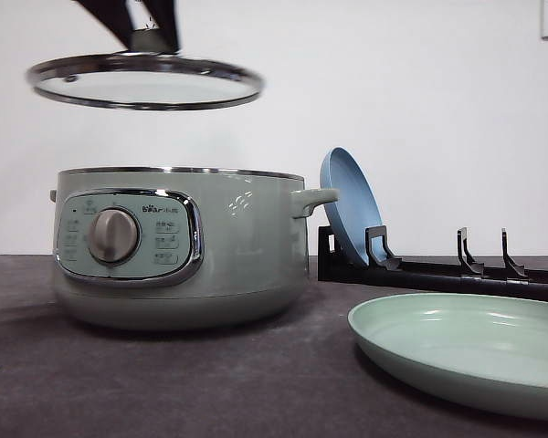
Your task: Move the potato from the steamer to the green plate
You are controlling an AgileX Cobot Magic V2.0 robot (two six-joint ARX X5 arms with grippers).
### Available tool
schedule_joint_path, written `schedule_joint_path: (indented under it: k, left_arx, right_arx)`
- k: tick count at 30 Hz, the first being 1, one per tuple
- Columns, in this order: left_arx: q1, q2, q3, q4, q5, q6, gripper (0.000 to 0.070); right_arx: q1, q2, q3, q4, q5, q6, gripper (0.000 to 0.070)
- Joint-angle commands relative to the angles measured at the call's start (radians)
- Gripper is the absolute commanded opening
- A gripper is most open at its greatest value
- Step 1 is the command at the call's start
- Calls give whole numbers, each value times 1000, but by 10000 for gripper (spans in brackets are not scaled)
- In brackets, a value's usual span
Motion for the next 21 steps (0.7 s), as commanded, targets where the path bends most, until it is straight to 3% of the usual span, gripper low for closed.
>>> schedule_joint_path:
  k: [1, 13, 21]
  left_arx:
    - [31, -9, 42, 31, -4, 19, 0]
    - [296, -9, 42, 7, -4, -9, 0]
    - [389, -9, 42, 4, -3, -17, 0]
  right_arx:
    - [3, 4, 11, 10, 2, -5, 590]
    - [3, 4, 11, 10, -2, -5, 590]
    - [4, 40, 16, 41, -80, -5, 590]
